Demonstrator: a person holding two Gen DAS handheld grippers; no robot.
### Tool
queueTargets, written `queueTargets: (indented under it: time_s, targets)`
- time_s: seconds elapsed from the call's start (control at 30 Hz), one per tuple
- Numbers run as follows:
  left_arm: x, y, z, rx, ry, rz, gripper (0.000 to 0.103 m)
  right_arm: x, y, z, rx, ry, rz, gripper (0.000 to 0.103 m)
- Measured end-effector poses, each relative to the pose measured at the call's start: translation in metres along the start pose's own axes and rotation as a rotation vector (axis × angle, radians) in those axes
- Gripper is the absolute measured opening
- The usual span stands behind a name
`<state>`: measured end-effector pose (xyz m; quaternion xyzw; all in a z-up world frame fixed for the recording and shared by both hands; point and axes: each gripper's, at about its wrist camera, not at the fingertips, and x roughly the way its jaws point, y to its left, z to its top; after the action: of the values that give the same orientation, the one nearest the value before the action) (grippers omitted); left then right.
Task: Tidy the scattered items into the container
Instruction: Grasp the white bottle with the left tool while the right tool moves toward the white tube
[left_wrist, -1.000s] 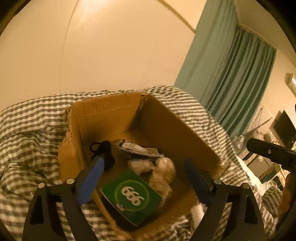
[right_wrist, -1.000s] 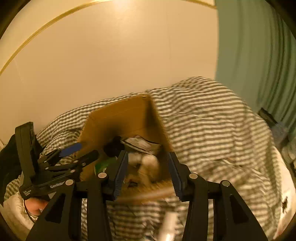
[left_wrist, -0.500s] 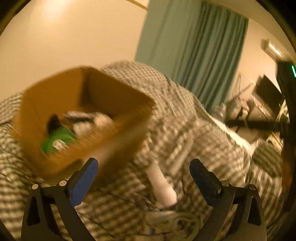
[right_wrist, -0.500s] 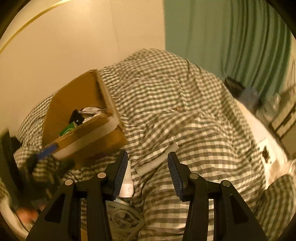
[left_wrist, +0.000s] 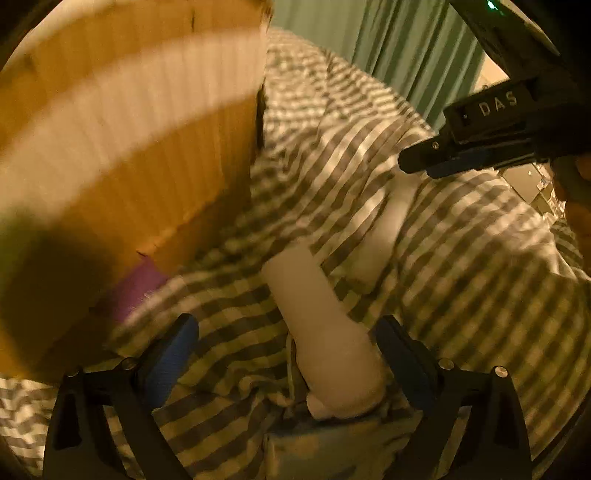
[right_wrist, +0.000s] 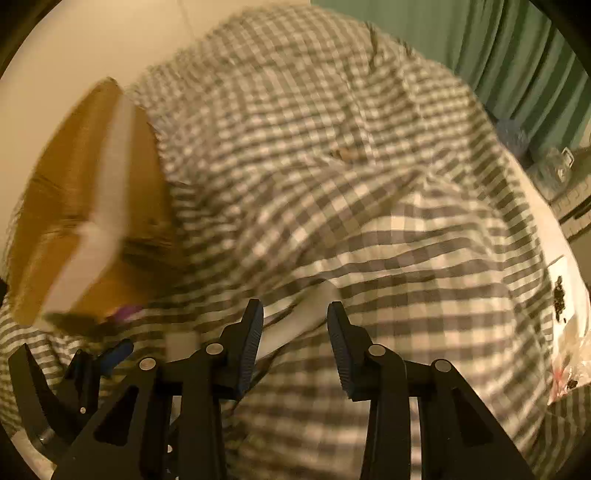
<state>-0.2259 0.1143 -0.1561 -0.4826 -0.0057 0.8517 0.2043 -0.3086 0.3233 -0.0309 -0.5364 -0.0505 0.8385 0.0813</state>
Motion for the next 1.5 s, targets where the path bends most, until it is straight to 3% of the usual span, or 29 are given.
queueTargets:
  time_s: [0.13,0.2,0.23,0.27,0.5,0.63,0.73,0.77,0.83,0.87,0.9,0.93,0.97,1.2,1.33,1.5]
  targets:
    - [0.019,0.004,0.005,-0.024,0.032,-0.044,0.092,0.026,-0.019,0.008,0.057,0.034,0.002,0.036]
    - [0.021,0.003,0.008,-0.011,0.039,-0.065,0.079,0.033,-0.024,0.009,0.078,0.039,0.031,0.036]
    - [0.020,0.002,0.009,-0.006,0.044,-0.080,0.066,0.035,-0.024,0.009,0.077,0.045,0.034,0.036]
    - [0.020,0.002,0.010,-0.002,0.052,-0.102,0.062,0.036,-0.023,0.008,0.072,0.051,0.036,0.037]
    - [0.005,0.007,0.004,-0.051,0.073,-0.151,0.050,0.034,-0.011,-0.003,-0.014,0.077,-0.026,0.044]
    - [-0.011,0.005,0.002,-0.030,0.050,-0.142,0.048,0.030,-0.003,-0.011,-0.047,0.074,-0.048,0.059]
    - [-0.020,0.005,0.002,-0.026,0.037,-0.141,0.045,0.032,0.004,-0.015,-0.088,0.085,-0.081,0.059]
    - [-0.023,0.006,0.003,-0.027,0.032,-0.141,0.043,0.032,0.005,-0.015,-0.096,0.087,-0.091,0.056]
    - [-0.026,0.007,0.004,-0.032,0.028,-0.152,0.037,0.031,0.005,-0.017,-0.109,0.080,-0.143,0.036]
    - [-0.027,0.006,0.005,-0.033,0.026,-0.156,0.036,0.028,0.004,-0.018,-0.105,0.066,-0.162,0.032]
    - [-0.027,0.006,0.005,-0.031,0.023,-0.156,0.036,0.023,0.002,-0.019,-0.094,0.050,-0.156,0.030]
    - [-0.028,0.006,0.005,-0.026,0.019,-0.154,0.036,0.019,0.001,-0.019,-0.086,0.034,-0.153,0.017]
    - [-0.028,0.006,0.005,-0.024,0.019,-0.156,0.035,0.014,0.000,-0.020,-0.085,0.018,-0.159,0.013]
    - [-0.041,0.012,0.003,-0.044,0.004,-0.167,0.034,-0.013,0.007,-0.023,-0.078,-0.049,-0.120,0.011]
    - [-0.058,0.017,-0.001,-0.054,-0.012,-0.169,0.034,-0.036,0.019,-0.024,-0.046,-0.113,-0.023,0.010]
    - [-0.073,0.018,0.006,-0.050,-0.062,-0.155,0.033,-0.048,0.034,-0.026,-0.045,-0.160,0.025,0.010]
